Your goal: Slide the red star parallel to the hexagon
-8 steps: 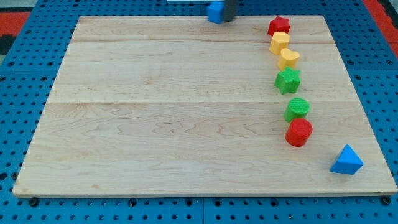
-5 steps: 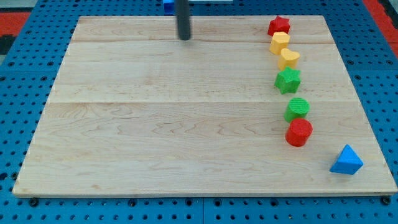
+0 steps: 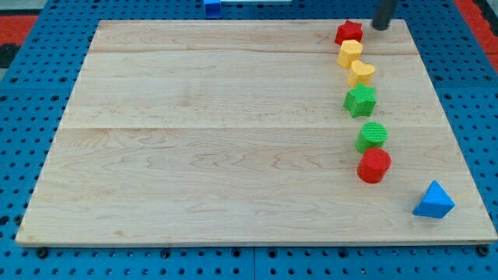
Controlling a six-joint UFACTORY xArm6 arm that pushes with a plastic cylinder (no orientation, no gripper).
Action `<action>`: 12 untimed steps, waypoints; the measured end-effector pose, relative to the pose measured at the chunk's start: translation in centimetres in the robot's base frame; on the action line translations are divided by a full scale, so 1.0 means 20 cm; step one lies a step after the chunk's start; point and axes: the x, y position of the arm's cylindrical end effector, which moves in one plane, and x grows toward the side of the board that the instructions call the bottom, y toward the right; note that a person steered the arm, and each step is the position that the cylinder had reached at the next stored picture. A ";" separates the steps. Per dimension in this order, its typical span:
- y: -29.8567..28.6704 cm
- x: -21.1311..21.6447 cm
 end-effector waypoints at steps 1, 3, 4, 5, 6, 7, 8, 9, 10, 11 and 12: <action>-0.27 0.14; -0.42 0.21; -0.86 0.21; -0.75 0.17; -0.68 0.00; -0.98 0.03; -1.18 0.16; -1.05 0.19; -1.42 0.23; -1.61 0.25; -1.25 0.16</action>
